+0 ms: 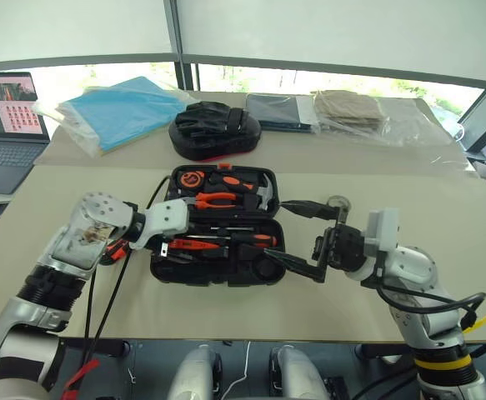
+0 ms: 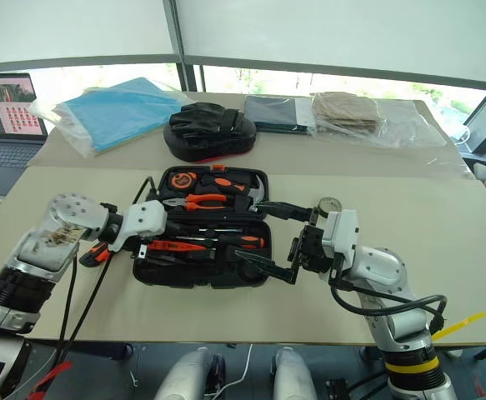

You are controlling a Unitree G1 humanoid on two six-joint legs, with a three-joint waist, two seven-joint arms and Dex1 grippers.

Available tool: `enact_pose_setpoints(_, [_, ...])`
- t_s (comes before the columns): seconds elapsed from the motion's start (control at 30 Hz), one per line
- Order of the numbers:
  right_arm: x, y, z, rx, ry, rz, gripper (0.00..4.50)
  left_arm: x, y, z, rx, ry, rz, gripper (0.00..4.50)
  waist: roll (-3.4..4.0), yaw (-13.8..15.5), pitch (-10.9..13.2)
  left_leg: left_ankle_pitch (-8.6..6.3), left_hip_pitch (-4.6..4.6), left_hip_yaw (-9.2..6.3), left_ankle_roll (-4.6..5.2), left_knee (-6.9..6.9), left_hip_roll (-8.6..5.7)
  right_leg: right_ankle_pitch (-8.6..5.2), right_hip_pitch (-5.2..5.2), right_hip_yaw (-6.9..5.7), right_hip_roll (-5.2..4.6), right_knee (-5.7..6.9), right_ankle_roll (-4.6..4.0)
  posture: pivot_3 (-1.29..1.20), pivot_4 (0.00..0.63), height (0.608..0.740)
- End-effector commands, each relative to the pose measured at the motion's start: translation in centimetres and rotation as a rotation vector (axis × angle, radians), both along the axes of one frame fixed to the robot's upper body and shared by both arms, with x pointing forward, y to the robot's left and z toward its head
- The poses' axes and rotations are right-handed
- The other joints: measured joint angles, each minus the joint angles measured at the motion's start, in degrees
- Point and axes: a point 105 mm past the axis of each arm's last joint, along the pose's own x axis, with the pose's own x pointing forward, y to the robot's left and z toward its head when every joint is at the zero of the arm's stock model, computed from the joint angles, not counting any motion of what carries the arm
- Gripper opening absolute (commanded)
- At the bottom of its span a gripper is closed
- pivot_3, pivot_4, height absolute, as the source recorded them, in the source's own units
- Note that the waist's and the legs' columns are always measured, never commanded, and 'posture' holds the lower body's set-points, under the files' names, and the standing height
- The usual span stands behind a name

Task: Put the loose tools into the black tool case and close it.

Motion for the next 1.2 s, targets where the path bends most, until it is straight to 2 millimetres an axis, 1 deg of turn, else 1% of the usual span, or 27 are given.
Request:
enact_pose_setpoints(0.03, [-0.2,0.3,0.6,0.006,-0.019,0.029,4.50,0.1,-0.4,3.3,-0.093,-0.078,-0.020,3.79,0.00,-0.01,0.00,0.00,0.00,0.00,0.00,0.01,0.00,0.00,0.00,0.00,0.00,0.00,0.01,0.00,0.150,0.740])
enact_pose_setpoints(0.1, [-0.2,0.4,0.5,0.004,-0.016,0.033,4.50,0.4,-0.1,3.6,-0.116,-0.116,-0.021,3.79,0.00,-0.04,0.00,0.00,0.00,0.00,0.00,0.00,0.00,0.01,0.00,0.00,0.00,0.00,0.00,0.00,0.150,0.740])
enact_pose_setpoints(0.17, [-0.1,0.5,0.5,0.003,-0.013,0.037,4.50,0.5,0.1,3.5,-0.128,-0.138,-0.022,3.79,0.00,-0.07,0.00,-0.01,0.00,0.01,0.01,0.00,0.00,0.02,0.00,0.01,0.00,0.00,-0.01,0.00,0.150,0.740])
enact_pose_setpoints(0.23, [-0.2,0.9,0.2,-0.003,-0.005,0.055,4.50,0.7,0.1,3.3,-0.230,-0.136,-0.011,3.27,0.00,-0.03,0.00,-0.01,0.00,0.01,0.01,0.00,-0.01,0.07,0.00,0.00,0.00,0.00,-0.10,0.00,0.150,0.740])
enact_pose_setpoints(0.3, [-0.3,1.4,-0.2,-0.020,-0.001,0.073,4.50,0.2,0.1,2.9,-0.321,-0.111,-0.034,2.77,0.00,-0.08,0.00,-0.01,0.01,0.02,0.01,0.02,-0.01,0.15,0.01,0.01,0.00,0.00,-0.23,0.00,0.150,0.740])
enact_pose_setpoints(0.33, [-0.3,1.6,-0.4,-0.035,-0.003,0.078,4.50,0.0,0.1,2.8,-0.362,-0.099,-0.046,2.37,0.00,-0.14,0.00,-0.01,0.01,0.02,0.01,0.02,-0.01,0.16,0.01,0.01,0.00,0.00,-0.23,0.00,0.150,0.740])
enact_pose_setpoints(0.4, [0.0,1.7,-1.2,-0.077,0.001,0.076,4.50,0.1,0.4,2.1,-0.372,-0.111,-0.043,1.67,0.00,-0.20,0.00,-0.01,0.01,0.03,0.02,0.02,0.01,0.16,0.00,0.00,0.01,0.01,-0.24,0.00,0.150,0.740])
enact_pose_setpoints(0.43, [0.1,1.7,-1.6,-0.094,0.003,0.075,4.50,0.1,0.6,1.5,-0.350,-0.105,-0.040,1.24,0.00,-0.18,0.00,-0.01,0.00,0.02,0.02,0.02,0.00,0.16,0.00,-0.02,0.01,0.00,-0.24,0.00,0.150,0.740])
enact_pose_setpoints(0.47, [0.3,1.7,-2.0,-0.111,0.011,0.070,4.50,0.1,0.8,0.8,-0.328,-0.104,-0.039,0.99,0.00,-0.18,0.00,-0.01,-0.01,0.03,0.01,0.02,-0.01,0.16,0.00,-0.02,0.01,0.00,-0.25,0.00,0.150,0.740])
enact_pose_setpoints(0.5, [0.6,1.8,-2.4,-0.126,0.019,0.063,4.50,0.1,1.0,0.3,-0.320,-0.093,-0.032,0.52,0.00,-0.18,0.00,-0.01,-0.01,0.03,0.02,0.02,-0.01,0.16,0.00,-0.02,0.01,0.00,-0.25,0.00,0.150,0.740])
enact_pose_setpoints(0.53, [0.8,1.8,-2.8,-0.145,0.025,0.055,4.50,0.2,1.2,-0.1,-0.318,-0.085,-0.022,0.21,0.00,-0.18,0.00,-0.01,-0.01,0.03,0.02,0.02,-0.02,0.17,0.00,-0.01,0.01,0.00,-0.25,0.00,0.150,0.740])
enact_pose_setpoints(0.57, [0.9,1.9,-3.2,-0.160,0.030,0.053,4.50,0.4,1.3,-0.4,-0.318,-0.094,-0.004,0.05,0.00,-0.14,0.00,-0.01,-0.01,0.04,0.02,0.03,-0.02,0.17,0.00,-0.01,0.01,-0.01,-0.25,0.00,0.150,0.740])
enact_pose_setpoints(0.67, [1.3,2.1,-3.6,-0.177,0.048,0.037,4.50,0.7,1.7,-1.1,-0.300,-0.099,0.021,0.05,0.00,-0.09,0.00,-0.02,-0.01,0.04,0.03,0.04,-0.02,0.18,0.00,-0.01,0.00,0.00,-0.24,0.00,0.150,0.740])
enact_pose_setpoints(0.77, [1.3,2.2,-3.8,-0.193,0.067,0.036,4.50,0.5,1.8,-1.6,-0.294,-0.085,0.018,0.05,0.00,-0.10,0.00,-0.02,-0.01,0.04,0.04,0.04,-0.02,0.18,0.00,-0.01,-0.01,-0.01,-0.24,0.00,0.150,0.740])
enact_pose_setpoints(1.0, [1.6,1.6,-3.8,-0.209,0.086,0.013,4.50,0.2,2.2,-3.0,-0.263,-0.056,0.038,0.05,0.00,-0.14,0.00,-0.02,-0.01,0.04,0.04,0.04,-0.01,0.18,0.00,-0.01,-0.01,-0.01,-0.24,0.00,0.150,0.740])
enact_pose_setpoints(1.2, [1.6,0.7,-3.9,-0.235,0.101,0.006,4.50,0.3,3.0,-5.3,-0.201,0.005,0.112,0.05,0.02,-0.13,-0.02,-0.02,0.03,0.03,0.04,0.04,-0.01,0.19,0.04,-0.01,-0.03,0.00,-0.24,0.00,0.150,0.740])
